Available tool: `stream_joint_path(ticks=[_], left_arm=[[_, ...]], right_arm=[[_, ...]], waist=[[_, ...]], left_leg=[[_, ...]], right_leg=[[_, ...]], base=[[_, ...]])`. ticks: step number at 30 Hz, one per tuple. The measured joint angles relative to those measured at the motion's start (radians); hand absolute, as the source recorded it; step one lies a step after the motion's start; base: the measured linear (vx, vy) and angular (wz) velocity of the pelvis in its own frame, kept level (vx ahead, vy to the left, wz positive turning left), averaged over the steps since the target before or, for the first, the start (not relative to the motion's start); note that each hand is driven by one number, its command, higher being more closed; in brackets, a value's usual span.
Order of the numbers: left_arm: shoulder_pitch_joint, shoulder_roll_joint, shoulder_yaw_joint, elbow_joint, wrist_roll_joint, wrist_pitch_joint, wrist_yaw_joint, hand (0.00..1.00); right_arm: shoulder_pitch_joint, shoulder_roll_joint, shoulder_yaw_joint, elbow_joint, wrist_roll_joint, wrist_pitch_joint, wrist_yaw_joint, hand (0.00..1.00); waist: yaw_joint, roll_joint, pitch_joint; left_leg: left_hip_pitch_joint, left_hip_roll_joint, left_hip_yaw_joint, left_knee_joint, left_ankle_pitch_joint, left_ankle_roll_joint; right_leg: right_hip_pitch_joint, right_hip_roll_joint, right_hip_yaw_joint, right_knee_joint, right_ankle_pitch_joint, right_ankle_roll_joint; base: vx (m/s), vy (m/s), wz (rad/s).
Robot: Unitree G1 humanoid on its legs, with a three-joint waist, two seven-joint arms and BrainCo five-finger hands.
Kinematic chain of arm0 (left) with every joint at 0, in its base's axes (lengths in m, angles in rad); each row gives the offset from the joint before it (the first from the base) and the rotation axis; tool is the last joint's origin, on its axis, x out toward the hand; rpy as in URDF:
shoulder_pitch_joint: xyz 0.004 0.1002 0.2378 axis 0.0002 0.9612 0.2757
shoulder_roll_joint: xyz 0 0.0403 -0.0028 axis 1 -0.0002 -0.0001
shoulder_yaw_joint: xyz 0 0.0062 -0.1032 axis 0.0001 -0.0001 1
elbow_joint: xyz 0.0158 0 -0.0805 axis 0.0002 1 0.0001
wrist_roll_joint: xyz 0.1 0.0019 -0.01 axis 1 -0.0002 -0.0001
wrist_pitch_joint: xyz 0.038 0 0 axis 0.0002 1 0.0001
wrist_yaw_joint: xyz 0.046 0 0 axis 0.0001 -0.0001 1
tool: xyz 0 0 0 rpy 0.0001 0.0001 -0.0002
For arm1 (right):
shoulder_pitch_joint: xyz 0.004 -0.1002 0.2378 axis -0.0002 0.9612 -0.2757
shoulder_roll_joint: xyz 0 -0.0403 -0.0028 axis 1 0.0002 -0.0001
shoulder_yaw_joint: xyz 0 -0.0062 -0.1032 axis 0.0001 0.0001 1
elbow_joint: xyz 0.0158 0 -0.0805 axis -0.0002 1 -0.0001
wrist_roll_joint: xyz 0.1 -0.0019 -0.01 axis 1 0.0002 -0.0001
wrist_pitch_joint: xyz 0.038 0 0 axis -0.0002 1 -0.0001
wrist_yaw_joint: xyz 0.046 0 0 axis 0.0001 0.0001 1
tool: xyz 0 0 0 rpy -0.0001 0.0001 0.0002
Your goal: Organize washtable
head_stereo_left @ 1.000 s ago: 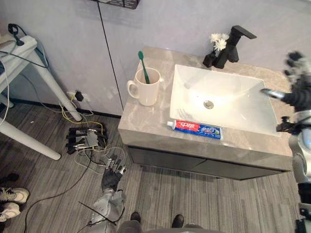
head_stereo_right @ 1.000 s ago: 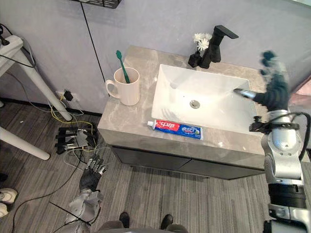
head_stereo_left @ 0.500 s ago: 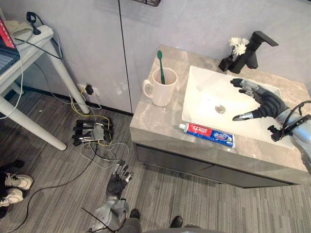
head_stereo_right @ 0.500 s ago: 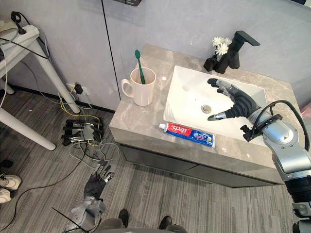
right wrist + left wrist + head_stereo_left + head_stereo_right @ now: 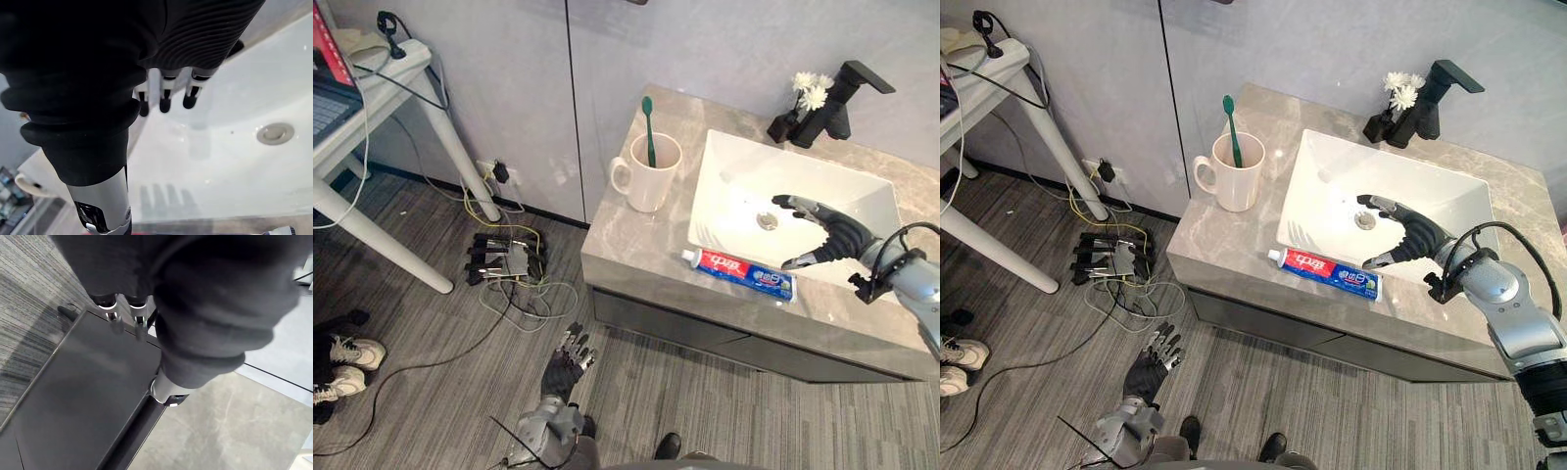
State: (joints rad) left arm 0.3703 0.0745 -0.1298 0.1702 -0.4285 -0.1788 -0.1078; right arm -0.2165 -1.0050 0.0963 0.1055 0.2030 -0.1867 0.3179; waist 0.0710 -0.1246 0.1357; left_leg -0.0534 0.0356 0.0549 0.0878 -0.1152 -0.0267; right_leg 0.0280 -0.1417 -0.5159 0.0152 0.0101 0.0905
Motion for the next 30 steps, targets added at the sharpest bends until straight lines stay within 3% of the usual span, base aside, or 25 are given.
stream_joint_path(ticks=[11,30], left_arm=[[-0.001,0.01,-0.017,0.004,0.0,0.0,0.0,0.0],[-0.002,0.03,-0.016,0.001,0.0,0.001,0.0,0.0]], right_arm=[[0.073,0.1,0.001,0.0,-0.008,0.002,-0.01,0.0],[0.141,0.116,-0.003,-0.005,-0.029,0.017,-0.016,0.0]], waist=[[0.001,-0.017,-0.002],[0.001,-0.039,0.0]], left_leg=[[-0.036,-0.001,-0.013,0.003,0.008,0.005],[-0.115,-0.011,-0.041,-0.003,0.051,0.004]], right_leg=[[-0.027,0.0,-0.008,0.0,0.0,0.0],[-0.083,0.0,-0.035,-0.017,0.001,-0.001]], base=[[-0.01,0.0,0.03],[-0.03,-0.003,0.05]])
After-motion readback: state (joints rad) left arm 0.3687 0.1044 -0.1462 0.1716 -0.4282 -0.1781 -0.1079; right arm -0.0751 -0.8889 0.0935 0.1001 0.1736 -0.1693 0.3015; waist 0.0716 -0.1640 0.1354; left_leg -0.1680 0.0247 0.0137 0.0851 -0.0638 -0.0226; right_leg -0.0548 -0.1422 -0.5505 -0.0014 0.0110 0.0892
